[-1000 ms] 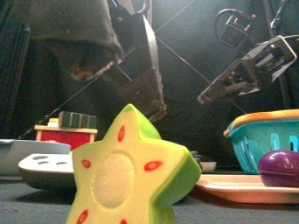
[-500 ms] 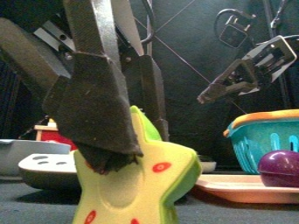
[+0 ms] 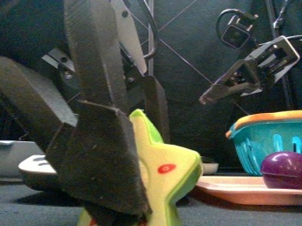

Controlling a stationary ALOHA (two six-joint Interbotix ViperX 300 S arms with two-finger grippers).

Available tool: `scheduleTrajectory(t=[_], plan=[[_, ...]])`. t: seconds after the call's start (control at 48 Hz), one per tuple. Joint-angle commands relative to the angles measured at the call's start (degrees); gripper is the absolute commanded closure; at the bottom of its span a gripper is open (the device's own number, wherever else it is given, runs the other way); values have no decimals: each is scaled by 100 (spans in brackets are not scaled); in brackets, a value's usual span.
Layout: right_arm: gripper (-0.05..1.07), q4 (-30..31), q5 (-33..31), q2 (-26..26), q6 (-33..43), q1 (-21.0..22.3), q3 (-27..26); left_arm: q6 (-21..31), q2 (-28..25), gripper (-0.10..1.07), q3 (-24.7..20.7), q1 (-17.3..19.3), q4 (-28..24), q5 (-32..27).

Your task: Grab starfruit bottom

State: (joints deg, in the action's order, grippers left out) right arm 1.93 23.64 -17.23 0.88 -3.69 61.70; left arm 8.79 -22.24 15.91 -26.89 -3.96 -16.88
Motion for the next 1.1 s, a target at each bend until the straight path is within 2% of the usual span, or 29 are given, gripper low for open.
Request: scheduleTrajectory(t=[0.0, 0.229, 0.646, 1.083], plan=[[34, 9, 18, -62, 9, 0, -114, -9, 88, 12, -105, 44, 18, 35], [34, 9, 18, -62, 9, 0, -114, -9, 88, 14, -105, 44, 18, 44], [34, 9, 18, -62, 0, 9, -105, 0, 185, 29, -114, 44, 18, -26], [34, 9, 18, -62, 9, 0, -114, 0, 352, 30, -97, 44, 18, -158]])
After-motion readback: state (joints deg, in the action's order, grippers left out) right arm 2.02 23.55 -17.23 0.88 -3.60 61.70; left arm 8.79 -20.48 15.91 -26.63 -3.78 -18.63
